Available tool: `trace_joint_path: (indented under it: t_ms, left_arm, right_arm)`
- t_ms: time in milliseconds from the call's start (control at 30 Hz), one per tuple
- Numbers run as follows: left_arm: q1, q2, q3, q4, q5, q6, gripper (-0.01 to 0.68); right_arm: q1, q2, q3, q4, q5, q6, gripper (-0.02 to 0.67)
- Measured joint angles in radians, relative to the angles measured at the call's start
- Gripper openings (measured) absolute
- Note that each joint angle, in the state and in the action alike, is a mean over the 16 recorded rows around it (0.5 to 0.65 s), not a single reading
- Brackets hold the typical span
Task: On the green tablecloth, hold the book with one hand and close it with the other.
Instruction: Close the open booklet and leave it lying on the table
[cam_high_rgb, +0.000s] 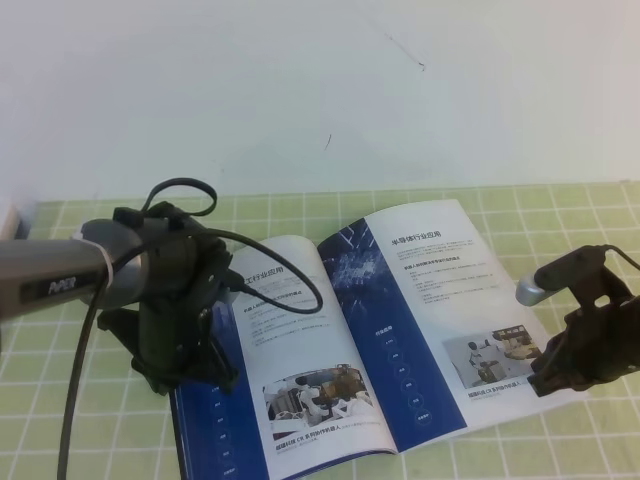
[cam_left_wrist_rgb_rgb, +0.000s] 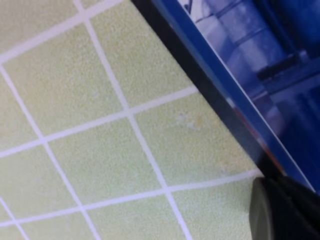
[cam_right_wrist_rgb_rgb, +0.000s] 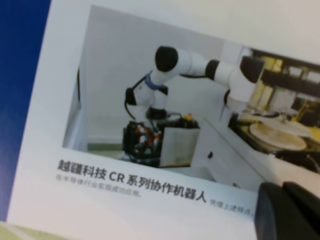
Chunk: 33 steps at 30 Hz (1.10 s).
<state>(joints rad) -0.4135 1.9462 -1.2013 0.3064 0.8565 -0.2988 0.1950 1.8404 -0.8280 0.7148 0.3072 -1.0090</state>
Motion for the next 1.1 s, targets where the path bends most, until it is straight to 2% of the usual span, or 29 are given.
trace_joint_path:
  t_ms: [200,367,867,1100]
  left_arm:
    - [-0.022,0.004,-0.003,-0.032,-0.025,0.008,-0.004]
    - [-0.062,0.003,-0.004,-0.095,-0.104,0.015,-0.004]
    - [-0.197,0.009,-0.001,-0.407,-0.537,0.056,-0.004]
    - [-0.243,-0.032,0.004,-0.480,-0.696,0.126,-0.004]
  right_arm:
    - [0.000,0.000,0.000,0.012,0.000,0.000,-0.003]
    - [0.000,0.001,0.000,0.025,0.001,0.000,-0.003]
    - [0.000,0.011,-0.001,0.053,0.003,-0.002,-0.003]
    - [0.000,-0.004,0.002,0.054,0.001,-0.003,-0.003]
